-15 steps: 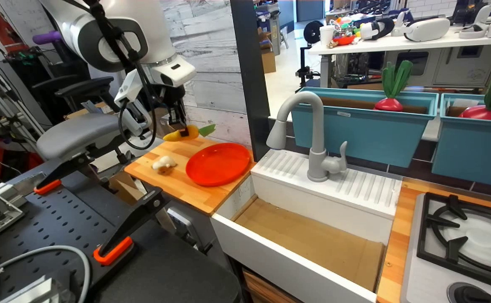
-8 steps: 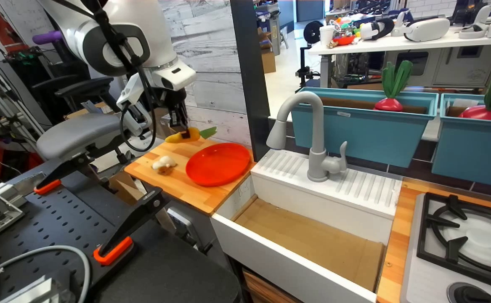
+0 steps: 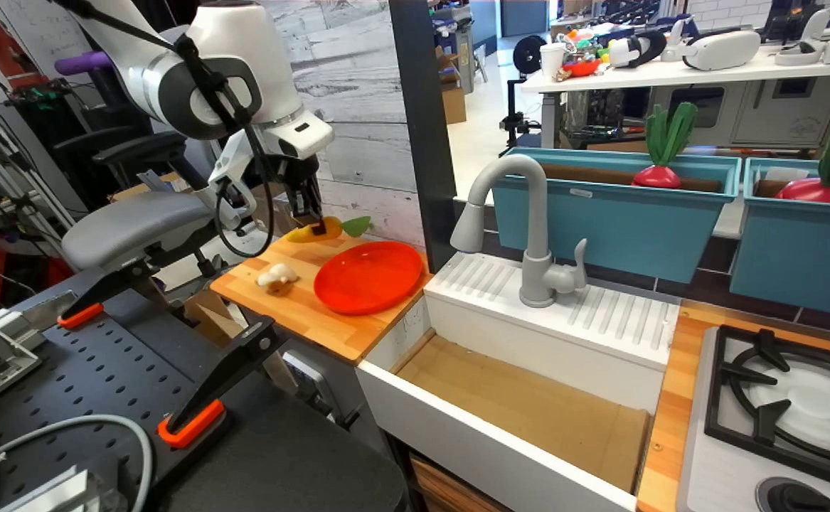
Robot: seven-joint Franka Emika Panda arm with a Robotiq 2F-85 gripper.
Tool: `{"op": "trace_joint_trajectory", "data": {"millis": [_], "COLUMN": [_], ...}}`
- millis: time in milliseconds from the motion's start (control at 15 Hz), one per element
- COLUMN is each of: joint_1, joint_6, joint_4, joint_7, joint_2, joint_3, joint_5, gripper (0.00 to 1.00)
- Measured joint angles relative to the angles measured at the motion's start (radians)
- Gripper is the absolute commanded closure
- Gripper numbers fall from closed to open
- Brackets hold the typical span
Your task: Move the carrot plush backward
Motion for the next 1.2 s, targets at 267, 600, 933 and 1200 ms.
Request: {"op": "trace_joint_trajectory", "data": {"millis": [267,600,933,1200], "joint_1": [0.012,0.017,0.016,0.009], "joint_6": [0.000,0.000,0.000,0.000], "joint_4": [0.044,0.085,0.101,0.104], "joint_7": [0.000,0.000,-0.001,-0.009], "joint_2": [0.049,0.089,0.094,0.085], "joint_3": [-0.003,-0.003,-0.002,0.008], "joint_5": [-0.004,-0.004,-0.004,-0.004], "gripper": [0.98,0.59,0.23,0.00]}}
